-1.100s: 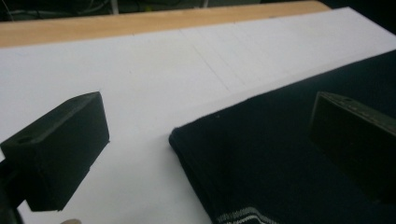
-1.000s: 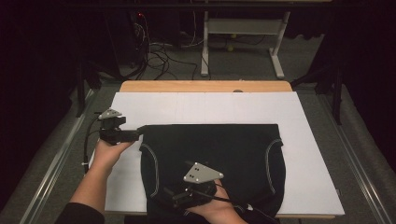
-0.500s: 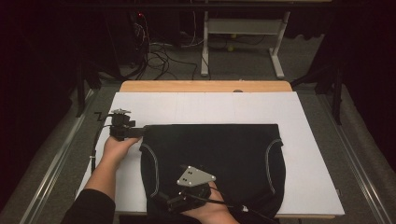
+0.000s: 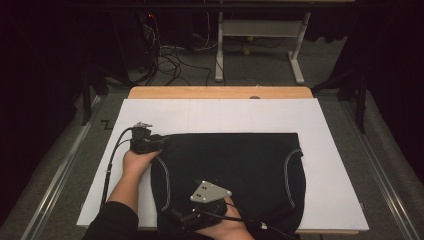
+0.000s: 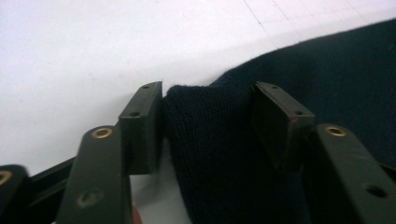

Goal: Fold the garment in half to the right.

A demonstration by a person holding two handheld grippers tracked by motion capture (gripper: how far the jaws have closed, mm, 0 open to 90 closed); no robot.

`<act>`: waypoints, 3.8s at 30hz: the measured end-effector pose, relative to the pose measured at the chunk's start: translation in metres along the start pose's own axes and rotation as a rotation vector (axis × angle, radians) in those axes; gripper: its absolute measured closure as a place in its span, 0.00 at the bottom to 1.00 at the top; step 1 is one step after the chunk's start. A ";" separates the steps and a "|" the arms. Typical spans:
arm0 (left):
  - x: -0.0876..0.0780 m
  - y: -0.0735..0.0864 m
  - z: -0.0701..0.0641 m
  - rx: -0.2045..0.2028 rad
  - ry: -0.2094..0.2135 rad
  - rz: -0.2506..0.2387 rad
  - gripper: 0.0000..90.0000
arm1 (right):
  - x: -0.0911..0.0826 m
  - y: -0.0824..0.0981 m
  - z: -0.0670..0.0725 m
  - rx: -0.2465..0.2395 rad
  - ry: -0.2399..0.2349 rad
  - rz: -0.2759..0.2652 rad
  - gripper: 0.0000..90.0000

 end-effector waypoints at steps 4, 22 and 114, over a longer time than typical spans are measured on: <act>0.000 0.003 -0.002 0.012 -0.015 -0.011 0.66 | 0.007 0.003 0.005 0.003 -0.025 0.027 0.00; -0.002 0.006 0.000 0.006 0.055 -0.015 0.75 | 0.038 -0.001 0.042 -0.027 -0.085 0.180 0.10; -0.020 -0.008 -0.014 -0.061 0.056 -0.197 0.82 | 0.013 -0.026 0.035 -0.164 0.091 0.071 0.86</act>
Point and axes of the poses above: each handheld gripper's, and its own axes: x roughly forward along the jaws, y roughly out of its underside, z roughly to its left, the point moved 3 cm from there along x, roughly forward along the jaws
